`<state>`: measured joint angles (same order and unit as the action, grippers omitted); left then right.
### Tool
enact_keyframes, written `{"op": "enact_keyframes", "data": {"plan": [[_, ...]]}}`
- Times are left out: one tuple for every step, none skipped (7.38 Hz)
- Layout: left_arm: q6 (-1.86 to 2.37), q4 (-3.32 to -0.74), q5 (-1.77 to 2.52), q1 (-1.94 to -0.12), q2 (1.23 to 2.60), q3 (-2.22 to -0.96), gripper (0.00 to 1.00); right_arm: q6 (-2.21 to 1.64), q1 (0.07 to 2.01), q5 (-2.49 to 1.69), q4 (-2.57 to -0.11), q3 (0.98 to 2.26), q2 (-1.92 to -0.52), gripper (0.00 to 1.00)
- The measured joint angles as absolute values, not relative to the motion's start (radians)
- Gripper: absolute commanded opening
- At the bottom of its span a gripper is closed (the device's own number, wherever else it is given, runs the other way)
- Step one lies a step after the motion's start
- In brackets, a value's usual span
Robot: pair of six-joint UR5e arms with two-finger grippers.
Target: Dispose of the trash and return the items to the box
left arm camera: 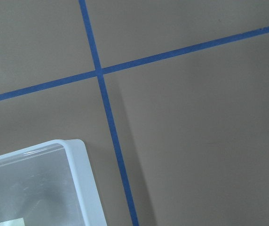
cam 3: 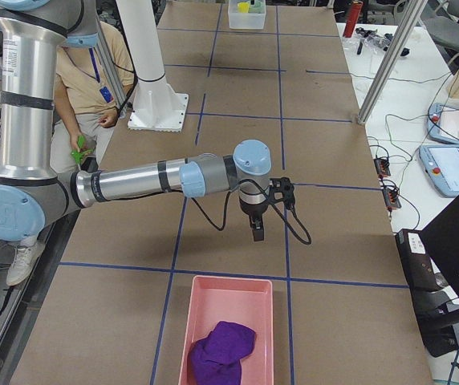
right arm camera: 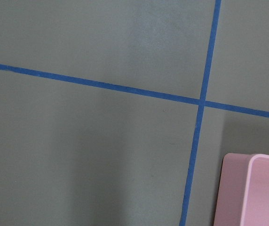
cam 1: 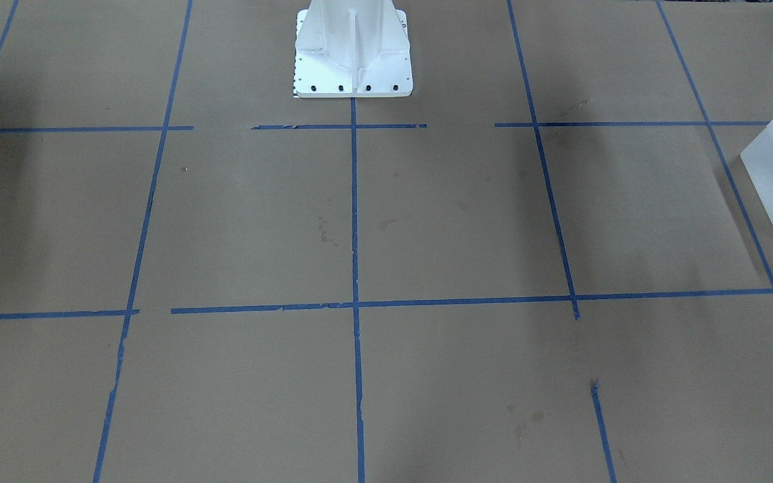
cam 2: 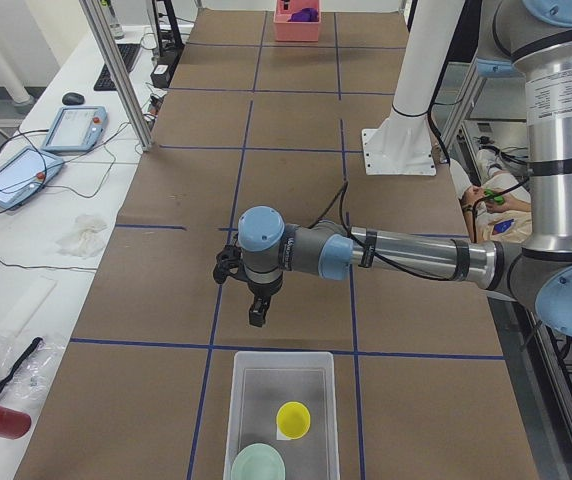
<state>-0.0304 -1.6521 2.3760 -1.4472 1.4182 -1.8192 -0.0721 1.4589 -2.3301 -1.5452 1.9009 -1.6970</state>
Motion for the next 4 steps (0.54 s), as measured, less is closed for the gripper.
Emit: {"op": "enact_keyframes", "data": {"plan": [[-0.030,-1.652,2.382,-1.447,1.418,-1.819,1.00,-0.072,1.450,-2.330,-1.585,1.924,-1.698,1.00],[-0.030,-1.653,2.383,-1.447,1.418,-1.818,1.00,-0.062,1.445,-2.326,-1.616,1.945,-1.705,1.00],[-0.030,-1.654,2.383,-1.447,1.418,-1.818,1.00,-0.030,1.442,-2.313,-1.631,1.952,-1.713,1.00],[-0.030,-1.655,2.382,-1.447,1.418,-1.818,1.00,0.005,1.441,-2.299,-1.637,1.953,-1.717,1.00]]}}
